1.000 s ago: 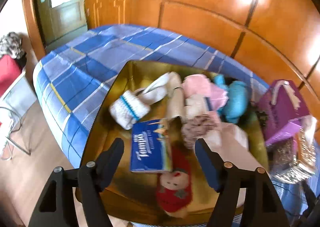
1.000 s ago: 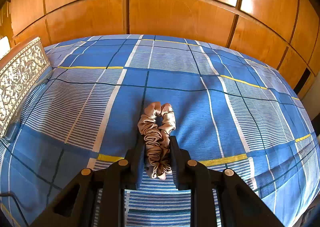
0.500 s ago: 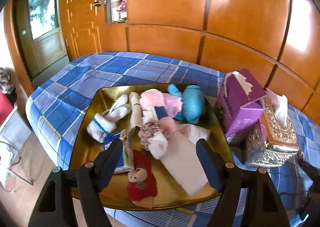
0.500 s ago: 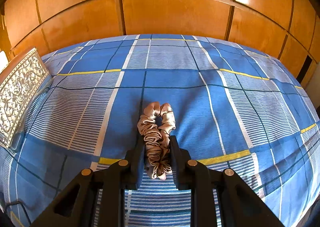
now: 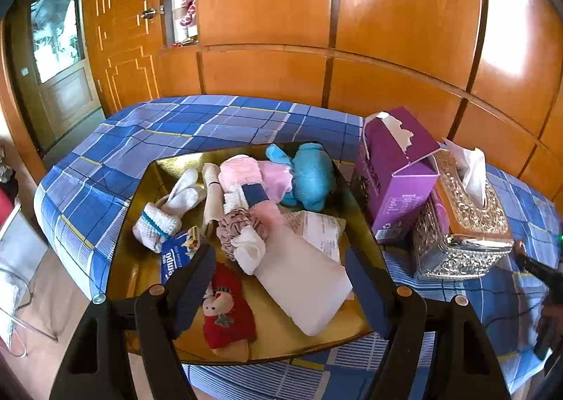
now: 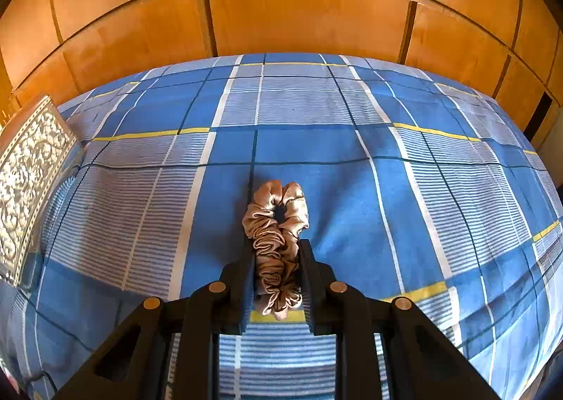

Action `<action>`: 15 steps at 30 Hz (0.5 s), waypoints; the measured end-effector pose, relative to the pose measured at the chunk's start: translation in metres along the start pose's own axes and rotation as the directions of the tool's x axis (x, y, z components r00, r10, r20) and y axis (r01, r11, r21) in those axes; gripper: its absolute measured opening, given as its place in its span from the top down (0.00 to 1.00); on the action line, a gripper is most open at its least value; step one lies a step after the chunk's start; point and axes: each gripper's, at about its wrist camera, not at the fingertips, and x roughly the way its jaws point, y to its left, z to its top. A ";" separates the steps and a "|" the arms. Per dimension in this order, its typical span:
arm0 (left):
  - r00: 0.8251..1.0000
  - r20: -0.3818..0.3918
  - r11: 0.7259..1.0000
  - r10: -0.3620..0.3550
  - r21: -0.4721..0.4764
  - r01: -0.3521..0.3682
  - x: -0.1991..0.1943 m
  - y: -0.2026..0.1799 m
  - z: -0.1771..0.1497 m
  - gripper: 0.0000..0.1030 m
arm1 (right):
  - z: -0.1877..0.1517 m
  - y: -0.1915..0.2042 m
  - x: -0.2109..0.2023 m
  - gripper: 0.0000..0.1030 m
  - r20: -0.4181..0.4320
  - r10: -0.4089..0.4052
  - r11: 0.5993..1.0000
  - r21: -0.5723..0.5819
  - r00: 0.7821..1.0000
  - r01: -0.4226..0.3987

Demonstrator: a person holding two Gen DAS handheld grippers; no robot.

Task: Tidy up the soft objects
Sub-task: 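Carry the brown scrunchie to the gold tray and release it with the right tool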

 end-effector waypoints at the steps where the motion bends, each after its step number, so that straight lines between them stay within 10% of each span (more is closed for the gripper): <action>1: 1.000 -0.001 1.000 0.000 0.004 0.000 0.000 -0.001 -0.001 0.26 | 0.003 0.001 0.001 0.79 -0.006 0.001 1.000 -0.003 1.000 -0.001; 15: 1.000 -0.024 0.999 -0.012 0.036 0.013 0.005 0.002 -0.007 0.26 | 0.095 0.044 0.010 0.80 -0.098 0.158 0.987 -0.016 0.983 -0.160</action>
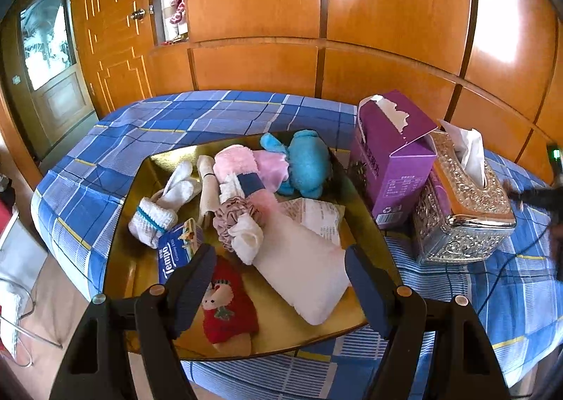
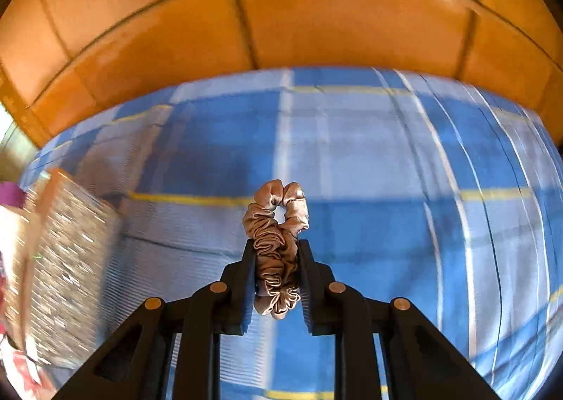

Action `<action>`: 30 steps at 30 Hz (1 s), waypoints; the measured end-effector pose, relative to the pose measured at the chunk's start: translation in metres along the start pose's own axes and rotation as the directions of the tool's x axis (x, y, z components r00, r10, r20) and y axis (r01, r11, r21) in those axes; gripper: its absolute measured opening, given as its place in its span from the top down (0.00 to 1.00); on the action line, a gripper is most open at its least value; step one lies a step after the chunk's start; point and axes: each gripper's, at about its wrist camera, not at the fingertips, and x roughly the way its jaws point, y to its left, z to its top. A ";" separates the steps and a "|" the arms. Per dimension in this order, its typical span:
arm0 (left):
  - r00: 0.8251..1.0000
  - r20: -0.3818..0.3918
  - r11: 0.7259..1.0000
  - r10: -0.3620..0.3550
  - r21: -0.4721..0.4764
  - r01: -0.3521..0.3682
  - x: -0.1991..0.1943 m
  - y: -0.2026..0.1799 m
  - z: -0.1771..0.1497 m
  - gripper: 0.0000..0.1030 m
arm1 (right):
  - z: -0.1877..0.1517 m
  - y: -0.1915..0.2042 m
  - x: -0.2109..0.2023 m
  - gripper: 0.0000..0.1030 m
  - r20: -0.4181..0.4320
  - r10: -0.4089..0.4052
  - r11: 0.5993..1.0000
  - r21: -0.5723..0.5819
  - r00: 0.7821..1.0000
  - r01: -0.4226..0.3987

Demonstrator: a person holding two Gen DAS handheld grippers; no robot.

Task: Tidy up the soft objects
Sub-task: 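Carry the brown scrunchie to the gold tray and release it with the right tool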

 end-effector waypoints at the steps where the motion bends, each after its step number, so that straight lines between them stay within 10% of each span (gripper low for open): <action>1: 1.000 -0.001 1.000 0.001 -0.003 -0.001 0.001 0.001 0.000 0.26 | 0.010 0.012 -0.003 0.80 0.002 0.015 1.000 -0.026 1.000 -0.015; 17: 0.999 0.009 0.996 0.051 -0.071 -0.050 -0.008 0.040 -0.005 0.26 | 0.081 0.246 -0.053 0.80 0.021 0.325 0.876 -0.382 0.945 -0.293; 30: 0.982 0.023 0.964 0.187 -0.198 -0.179 -0.020 0.097 -0.009 0.26 | -0.055 0.362 -0.064 0.80 -0.320 0.544 0.584 -0.519 0.776 -0.624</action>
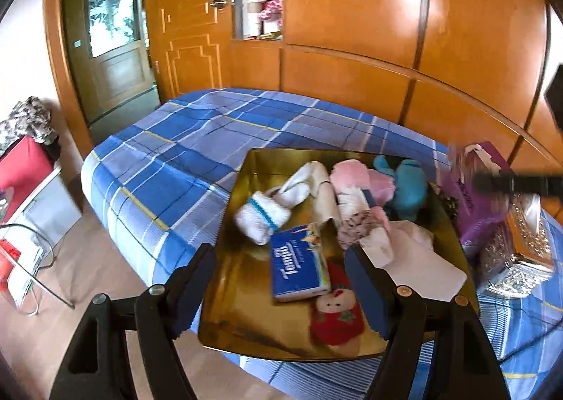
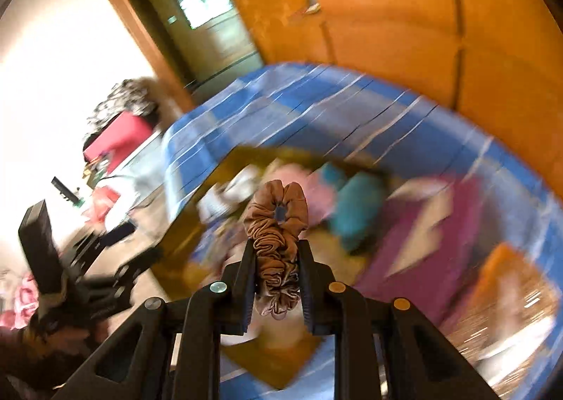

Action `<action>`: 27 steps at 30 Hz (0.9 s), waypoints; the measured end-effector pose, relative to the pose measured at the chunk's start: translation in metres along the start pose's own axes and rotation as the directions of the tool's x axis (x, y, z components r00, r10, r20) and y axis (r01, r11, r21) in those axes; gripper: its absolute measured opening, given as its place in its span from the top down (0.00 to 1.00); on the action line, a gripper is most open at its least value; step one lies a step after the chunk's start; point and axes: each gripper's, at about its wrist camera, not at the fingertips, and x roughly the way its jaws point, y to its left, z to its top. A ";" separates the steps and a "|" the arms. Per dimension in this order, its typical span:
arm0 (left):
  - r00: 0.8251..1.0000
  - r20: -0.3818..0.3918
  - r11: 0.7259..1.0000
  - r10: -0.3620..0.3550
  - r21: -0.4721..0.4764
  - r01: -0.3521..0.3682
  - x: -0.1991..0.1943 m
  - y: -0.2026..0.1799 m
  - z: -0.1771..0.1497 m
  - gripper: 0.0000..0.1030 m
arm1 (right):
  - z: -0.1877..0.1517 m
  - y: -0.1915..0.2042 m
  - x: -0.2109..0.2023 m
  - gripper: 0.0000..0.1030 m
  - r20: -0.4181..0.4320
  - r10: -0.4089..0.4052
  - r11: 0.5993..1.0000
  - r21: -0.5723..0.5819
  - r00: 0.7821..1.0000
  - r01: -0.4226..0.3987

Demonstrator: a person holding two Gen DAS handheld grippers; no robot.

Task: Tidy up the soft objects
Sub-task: 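Carry the brown scrunchie to the gold tray and release it with the right tool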

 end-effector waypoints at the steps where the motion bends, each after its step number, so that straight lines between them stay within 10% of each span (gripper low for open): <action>1: 1.000 0.002 1.000 0.004 -0.003 -0.004 0.000 0.001 0.000 0.26 | -0.006 0.004 0.007 0.80 -0.012 0.016 1.000 0.004 1.000 -0.016; 15: 0.999 0.023 0.999 0.037 -0.014 -0.036 -0.003 -0.004 -0.002 0.17 | -0.042 0.042 0.091 0.76 -0.058 -0.132 0.988 -0.092 0.990 0.126; 27: 0.999 0.038 1.000 0.024 0.009 -0.024 -0.010 -0.018 -0.004 0.06 | -0.053 0.050 0.054 0.50 0.078 -0.240 0.967 -0.067 0.968 0.245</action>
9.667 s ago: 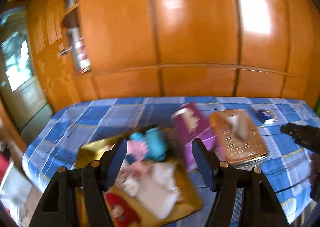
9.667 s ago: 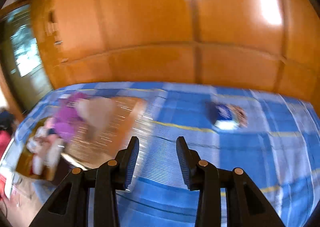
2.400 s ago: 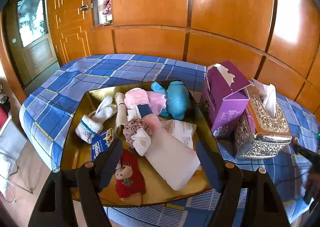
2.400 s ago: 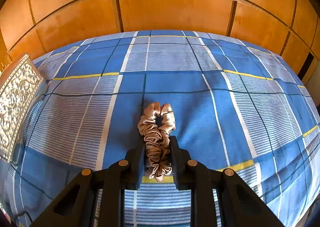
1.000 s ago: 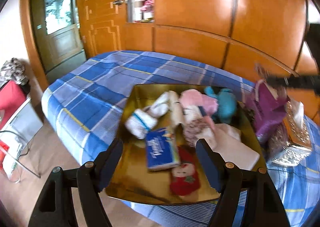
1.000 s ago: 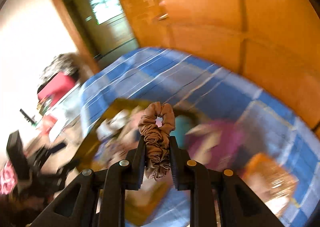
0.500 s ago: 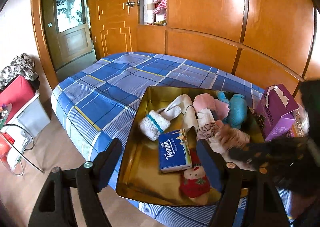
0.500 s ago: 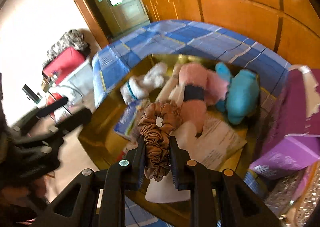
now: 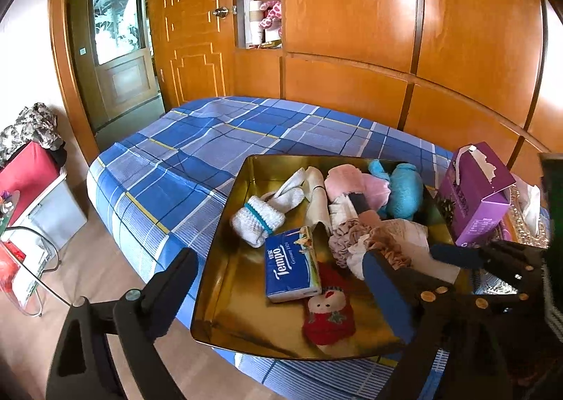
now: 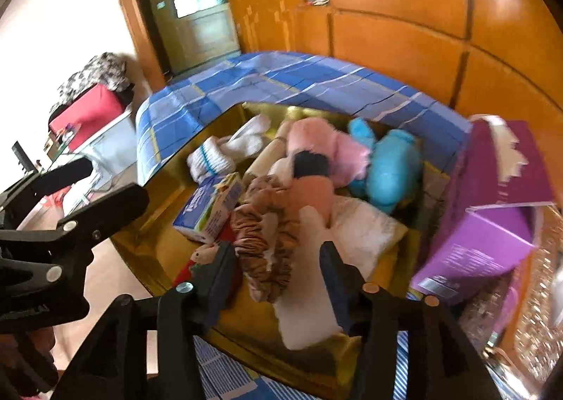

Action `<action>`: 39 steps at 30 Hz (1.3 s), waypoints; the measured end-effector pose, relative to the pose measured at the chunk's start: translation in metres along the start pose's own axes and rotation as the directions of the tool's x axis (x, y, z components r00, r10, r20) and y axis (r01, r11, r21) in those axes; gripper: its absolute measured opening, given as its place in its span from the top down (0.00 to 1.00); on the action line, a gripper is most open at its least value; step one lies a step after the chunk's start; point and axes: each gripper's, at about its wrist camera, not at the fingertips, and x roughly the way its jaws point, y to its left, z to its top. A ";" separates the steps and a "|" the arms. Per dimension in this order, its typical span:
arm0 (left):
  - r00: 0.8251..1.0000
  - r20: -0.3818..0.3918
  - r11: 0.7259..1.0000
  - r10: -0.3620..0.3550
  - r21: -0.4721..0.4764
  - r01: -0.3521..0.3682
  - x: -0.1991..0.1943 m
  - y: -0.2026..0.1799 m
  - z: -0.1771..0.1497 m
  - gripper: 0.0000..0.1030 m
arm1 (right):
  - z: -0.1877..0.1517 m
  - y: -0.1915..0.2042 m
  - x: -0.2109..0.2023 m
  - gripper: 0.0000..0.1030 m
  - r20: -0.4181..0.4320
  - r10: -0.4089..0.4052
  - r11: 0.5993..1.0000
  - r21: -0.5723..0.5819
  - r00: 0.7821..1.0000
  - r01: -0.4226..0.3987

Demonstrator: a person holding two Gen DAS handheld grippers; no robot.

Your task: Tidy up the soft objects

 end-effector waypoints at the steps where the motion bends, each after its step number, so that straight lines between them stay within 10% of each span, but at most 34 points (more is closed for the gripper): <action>1: 1.000 0.003 1.000 -0.001 -0.001 0.001 -0.001 -0.001 0.000 0.05 | -0.001 -0.002 -0.005 0.50 0.014 -0.012 1.000 0.012 1.000 0.012; 13: 0.996 0.071 0.998 -0.060 -0.008 0.061 -0.023 -0.026 0.001 0.00 | -0.022 -0.029 -0.060 0.50 0.141 -0.309 0.943 0.178 0.941 0.283; 39: 0.996 0.078 0.999 -0.037 0.029 0.035 -0.027 -0.046 -0.004 0.00 | -0.036 -0.035 -0.077 0.50 0.166 -0.358 0.921 0.225 0.919 0.318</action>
